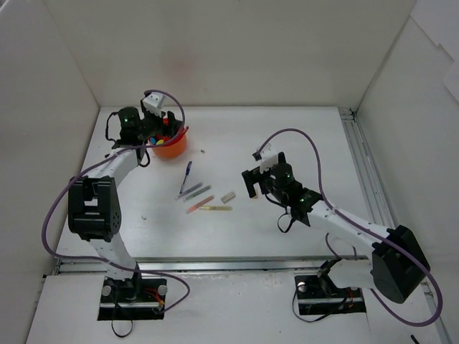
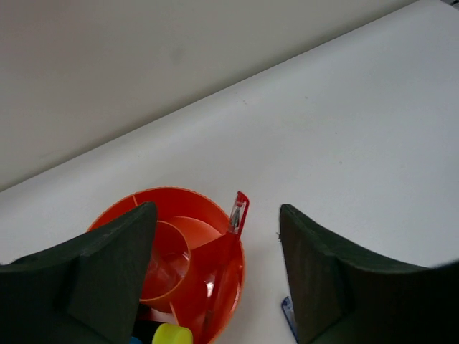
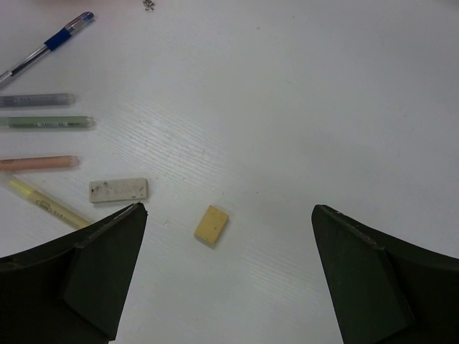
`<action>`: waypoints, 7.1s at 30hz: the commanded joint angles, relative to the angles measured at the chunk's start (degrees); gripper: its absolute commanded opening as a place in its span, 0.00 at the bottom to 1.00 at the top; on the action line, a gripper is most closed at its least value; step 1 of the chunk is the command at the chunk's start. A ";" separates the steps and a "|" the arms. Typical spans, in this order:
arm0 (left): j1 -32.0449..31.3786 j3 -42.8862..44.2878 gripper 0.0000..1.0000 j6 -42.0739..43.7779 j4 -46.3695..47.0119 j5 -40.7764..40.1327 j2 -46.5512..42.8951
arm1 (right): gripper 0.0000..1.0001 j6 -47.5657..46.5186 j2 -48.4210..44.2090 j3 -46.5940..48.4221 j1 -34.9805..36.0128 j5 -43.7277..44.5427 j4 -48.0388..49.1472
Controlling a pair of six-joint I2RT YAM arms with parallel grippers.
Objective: Sort the stationery into containers
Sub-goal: Place the pen in the storage box, then pick up the pen from the center of the board, then place the pen in the storage box, then pick up the pen from the center of the board.
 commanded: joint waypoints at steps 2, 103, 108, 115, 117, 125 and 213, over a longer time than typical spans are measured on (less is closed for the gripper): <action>-2.25 3.23 0.92 0.41 -7.45 -2.67 -7.77 | 0.98 1.79 -3.30 1.45 -0.28 -2.48 2.39; -4.11 1.65 0.00 -4.85 16.32 -3.99 -2.26 | 0.98 0.66 -22.12 -5.05 -0.36 11.23 -5.88; -4.11 1.04 0.00 -5.48 19.16 -3.28 -0.24 | 0.98 0.13 -20.27 -4.53 -0.54 10.70 -4.82; -4.11 2.53 0.00 -3.46 20.74 -2.49 2.75 | 0.98 -0.57 -18.77 -3.82 -0.71 10.09 -4.38; -4.11 3.05 0.00 -2.15 20.74 -1.97 3.46 | 0.98 -0.75 -18.51 -3.65 -0.80 10.09 -4.12; -3.58 7.71 0.00 2.08 16.78 2.61 7.67 | 0.98 -1.54 -16.84 -3.03 -1.24 9.30 -2.89; -16.67 -16.90 1.00 -38.52 -62.93 -56.11 -62.63 | 0.98 -10.95 32.38 23.95 15.10 -26.66 -11.68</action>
